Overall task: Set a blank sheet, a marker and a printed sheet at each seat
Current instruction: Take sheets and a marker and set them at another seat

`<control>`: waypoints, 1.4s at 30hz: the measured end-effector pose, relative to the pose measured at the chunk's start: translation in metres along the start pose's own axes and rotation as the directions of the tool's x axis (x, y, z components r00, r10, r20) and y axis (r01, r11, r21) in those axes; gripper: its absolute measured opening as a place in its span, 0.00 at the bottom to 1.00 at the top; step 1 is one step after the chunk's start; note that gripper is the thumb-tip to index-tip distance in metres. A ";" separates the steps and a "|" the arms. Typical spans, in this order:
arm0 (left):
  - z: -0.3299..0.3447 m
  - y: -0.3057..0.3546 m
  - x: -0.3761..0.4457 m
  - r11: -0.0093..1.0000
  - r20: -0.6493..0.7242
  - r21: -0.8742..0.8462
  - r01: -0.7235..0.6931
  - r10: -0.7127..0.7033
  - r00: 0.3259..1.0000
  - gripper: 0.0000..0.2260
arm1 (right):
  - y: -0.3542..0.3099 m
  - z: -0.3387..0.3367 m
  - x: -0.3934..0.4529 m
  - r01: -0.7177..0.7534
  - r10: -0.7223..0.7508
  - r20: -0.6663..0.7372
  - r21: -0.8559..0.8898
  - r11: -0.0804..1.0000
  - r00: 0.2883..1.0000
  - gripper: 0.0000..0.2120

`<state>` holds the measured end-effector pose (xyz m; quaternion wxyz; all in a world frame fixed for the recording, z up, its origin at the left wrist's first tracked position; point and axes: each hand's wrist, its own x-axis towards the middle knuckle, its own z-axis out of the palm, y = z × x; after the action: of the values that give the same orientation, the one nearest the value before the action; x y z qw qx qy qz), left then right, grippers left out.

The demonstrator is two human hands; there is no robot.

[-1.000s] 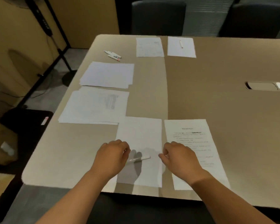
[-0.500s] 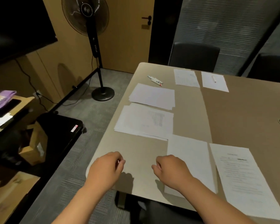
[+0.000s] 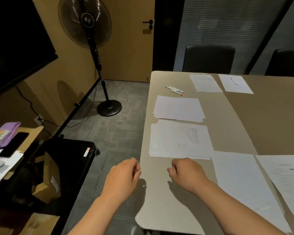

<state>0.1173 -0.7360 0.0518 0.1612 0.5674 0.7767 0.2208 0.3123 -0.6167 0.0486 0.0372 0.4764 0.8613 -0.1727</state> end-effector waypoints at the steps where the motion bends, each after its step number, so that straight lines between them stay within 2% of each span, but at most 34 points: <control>1: -0.001 -0.004 0.010 1.000 0.028 0.012 -0.020 0.020 0.999 0.06 | -0.003 0.003 0.011 -0.020 0.020 -0.002 0.004 1.000 1.000 0.16; 4: -0.009 -0.033 0.065 0.992 0.090 0.055 -0.116 0.111 0.990 0.06 | -0.017 0.012 0.063 -0.087 0.088 -0.027 0.041 0.995 0.996 0.14; 10: -0.037 -0.087 0.174 0.976 0.224 0.100 -0.196 0.169 0.960 0.04 | -0.044 0.010 0.169 -0.236 0.242 -0.027 0.125 0.964 0.970 0.15; 15: -0.046 -0.105 0.243 0.967 0.268 0.061 -0.247 0.222 0.937 0.07 | -0.057 0.003 0.195 -0.320 0.338 -0.061 0.196 0.927 0.939 0.14; 21: -0.027 -0.122 0.335 0.921 0.407 -0.017 -0.388 0.361 0.839 0.05 | -0.059 0.001 0.233 -0.534 0.560 -0.031 0.262 0.804 0.828 0.19; 25: -0.040 -0.134 0.409 0.885 0.444 -0.051 -0.464 0.436 0.783 0.09 | -0.083 -0.014 0.275 -0.622 0.658 -0.060 0.271 0.734 0.750 0.15; 27: -0.051 -0.129 0.446 0.859 0.426 -0.102 -0.502 0.494 0.758 0.11 | -0.092 -0.025 0.296 -0.652 0.697 -0.066 0.300 0.696 0.714 0.14; 34: -0.034 -0.075 0.561 0.734 0.385 -0.277 -0.620 0.676 0.628 0.02 | -0.079 -0.052 0.349 -0.770 0.832 -0.078 0.339 0.540 0.549 0.17; 38: 0.006 -0.058 0.613 0.716 0.484 -0.203 -0.668 0.667 0.566 0.06 | -0.042 -0.049 0.381 -0.808 0.876 -0.064 0.360 0.467 0.478 0.17; 42: 0.030 -0.034 0.661 0.700 0.579 -0.117 -0.704 0.624 0.525 0.11 | -0.008 -0.054 0.416 -0.817 0.881 -0.002 0.373 0.440 0.473 0.15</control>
<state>-0.0964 -0.1109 0.0083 0.2545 0.8679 0.4254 0.0305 0.0847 -0.2662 0.0066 -0.0440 0.8583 0.4615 -0.2201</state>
